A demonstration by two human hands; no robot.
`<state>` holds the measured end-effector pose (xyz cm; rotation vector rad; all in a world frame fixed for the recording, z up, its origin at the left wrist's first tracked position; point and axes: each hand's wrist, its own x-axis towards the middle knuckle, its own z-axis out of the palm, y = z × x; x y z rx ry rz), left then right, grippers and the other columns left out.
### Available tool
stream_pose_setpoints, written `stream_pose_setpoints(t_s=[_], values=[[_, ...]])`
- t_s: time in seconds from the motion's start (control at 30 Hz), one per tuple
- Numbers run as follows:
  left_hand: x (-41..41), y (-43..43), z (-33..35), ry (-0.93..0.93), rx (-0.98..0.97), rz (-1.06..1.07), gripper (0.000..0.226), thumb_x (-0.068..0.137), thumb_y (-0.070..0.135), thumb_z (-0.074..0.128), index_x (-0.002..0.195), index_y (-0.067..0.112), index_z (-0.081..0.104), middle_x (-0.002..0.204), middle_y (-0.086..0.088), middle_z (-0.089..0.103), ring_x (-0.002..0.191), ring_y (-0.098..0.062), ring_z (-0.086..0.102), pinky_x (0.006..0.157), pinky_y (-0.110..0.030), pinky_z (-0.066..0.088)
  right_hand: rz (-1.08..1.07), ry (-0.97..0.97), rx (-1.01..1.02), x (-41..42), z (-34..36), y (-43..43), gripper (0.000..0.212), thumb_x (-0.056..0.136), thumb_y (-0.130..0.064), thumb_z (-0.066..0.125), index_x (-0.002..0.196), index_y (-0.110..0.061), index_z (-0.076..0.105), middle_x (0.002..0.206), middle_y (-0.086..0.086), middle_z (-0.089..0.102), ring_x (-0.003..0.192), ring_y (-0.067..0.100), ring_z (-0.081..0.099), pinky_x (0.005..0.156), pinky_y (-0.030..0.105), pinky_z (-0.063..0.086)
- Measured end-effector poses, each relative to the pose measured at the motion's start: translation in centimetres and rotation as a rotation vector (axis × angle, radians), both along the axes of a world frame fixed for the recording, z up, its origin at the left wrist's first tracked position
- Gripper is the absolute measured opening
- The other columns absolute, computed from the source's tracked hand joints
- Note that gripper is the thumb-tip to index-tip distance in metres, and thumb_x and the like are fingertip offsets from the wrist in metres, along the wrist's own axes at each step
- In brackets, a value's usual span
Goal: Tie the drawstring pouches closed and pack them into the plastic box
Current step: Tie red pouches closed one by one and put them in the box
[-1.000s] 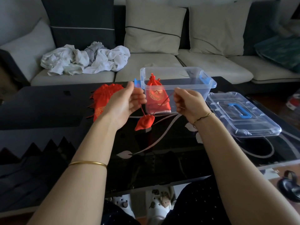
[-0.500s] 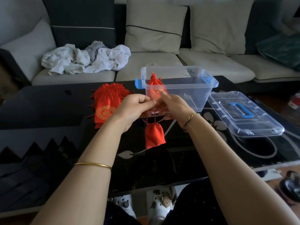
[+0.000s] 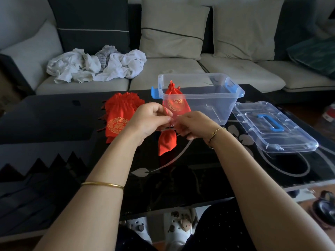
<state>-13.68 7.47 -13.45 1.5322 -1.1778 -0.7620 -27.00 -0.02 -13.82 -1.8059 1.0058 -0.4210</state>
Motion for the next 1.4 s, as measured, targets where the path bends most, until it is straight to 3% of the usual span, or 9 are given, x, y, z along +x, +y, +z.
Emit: stream_pose_setpoints(t_s=[0.17, 0.27, 0.43, 0.6, 0.7, 0.9, 1.0, 1.17, 1.4], values=[[-0.2, -0.4, -0.4, -0.371, -0.155, -0.066, 0.025, 0.082, -0.007, 0.060, 0.082, 0.018, 0.061, 0.080, 0.007, 0.063, 0.071, -0.004, 0.060, 0.067, -0.014, 0.049, 0.004, -0.369, 0.218, 0.9, -1.2, -0.5, 0.024, 0.097, -0.007, 0.039, 0.104, 0.006, 0.058, 0.085, 0.012, 0.062, 0.073, 0.024, 0.063, 0.072, 0.031, 0.051], [-0.1, -0.5, -0.9, -0.526, -0.242, -0.032, 0.020, 0.082, -0.002, 0.061, 0.092, 0.015, 0.063, 0.083, 0.007, 0.062, 0.078, -0.010, 0.061, 0.074, -0.019, 0.049, 0.093, -0.365, 0.372, 0.8, -1.5, -0.3, 0.025, 0.097, -0.009, 0.041, 0.113, 0.002, 0.056, 0.088, 0.012, 0.063, 0.073, 0.023, 0.064, 0.072, 0.030, 0.054], [-0.1, -0.6, -1.0, -0.560, -0.320, 0.075, 0.023, 0.081, 0.002, 0.064, 0.102, 0.013, 0.067, 0.080, 0.018, 0.058, 0.083, -0.009, 0.060, 0.078, -0.019, 0.047, 0.199, -0.321, 0.451, 0.1, -1.4, -0.6, 0.022, 0.097, -0.015, 0.043, 0.095, -0.007, 0.063, 0.093, 0.008, 0.066, 0.083, 0.018, 0.064, 0.082, 0.031, 0.048], [-0.1, -0.6, -1.2, -0.457, -0.278, 0.111, 0.015, 0.082, 0.001, 0.064, 0.085, 0.015, 0.069, 0.076, 0.008, 0.066, 0.069, -0.002, 0.061, 0.069, -0.013, 0.048, 0.103, -0.346, 0.369, 0.0, -1.5, -1.0, 0.022, 0.098, -0.022, 0.043, 0.103, -0.006, 0.056, 0.088, 0.009, 0.063, 0.073, 0.017, 0.067, 0.067, 0.026, 0.051], [0.3, -0.6, -1.7, -0.451, -0.223, 0.194, 0.007, 0.086, 0.008, 0.062, 0.086, 0.011, 0.069, 0.077, 0.004, 0.067, 0.076, -0.009, 0.065, 0.071, -0.019, 0.051, -0.020, -0.362, 0.304, 0.0, -1.6, -1.0, 0.024, 0.097, -0.020, 0.044, 0.085, -0.006, 0.059, 0.081, 0.006, 0.064, 0.070, 0.016, 0.065, 0.065, 0.025, 0.052], [0.7, -0.5, -2.4, -0.564, 0.093, 0.279, 0.022, 0.099, 0.024, 0.039, 0.085, 0.010, 0.048, 0.087, -0.008, 0.063, 0.076, -0.024, 0.058, 0.064, -0.038, 0.043, -0.236, -0.718, 0.528, -0.1, -1.8, -1.6, 0.034, 0.091, -0.014, 0.043, 0.057, -0.013, 0.042, 0.069, 0.005, 0.059, 0.058, 0.014, 0.058, 0.057, 0.025, 0.045], [0.5, -1.0, -2.3, -0.253, 0.126, 0.313, 0.023, 0.096, 0.021, 0.034, 0.080, 0.013, 0.049, 0.086, -0.010, 0.065, 0.079, -0.027, 0.061, 0.068, -0.039, 0.046, -0.209, -0.913, 0.775, 0.2, -2.0, -1.6, 0.034, 0.092, -0.014, 0.037, 0.058, -0.015, 0.037, 0.069, 0.006, 0.066, 0.052, 0.014, 0.062, 0.050, 0.020, 0.050], [-0.3, -1.1, -0.8, 0.517, -0.103, 0.333, 0.026, 0.090, 0.009, 0.032, 0.070, 0.017, 0.047, 0.064, 0.002, 0.069, 0.081, -0.017, 0.068, 0.077, -0.030, 0.046, -0.298, -0.751, 0.809, 0.8, -3.2, -1.7, 0.031, 0.095, -0.020, 0.040, 0.066, -0.014, 0.047, 0.054, 0.001, 0.058, 0.047, 0.012, 0.056, 0.050, 0.022, 0.048], [-0.4, -1.2, -1.0, 0.659, -0.170, 0.244, 0.029, 0.090, 0.002, 0.035, 0.063, 0.012, 0.037, 0.050, 0.001, 0.041, 0.039, -0.009, 0.037, 0.057, -0.030, 0.053, -0.424, -0.729, 0.785, 0.8, -3.4, -2.5, 0.030, 0.095, -0.018, 0.040, 0.065, -0.014, 0.047, 0.056, -0.001, 0.047, 0.043, 0.010, 0.044, 0.043, 0.017, 0.040]])
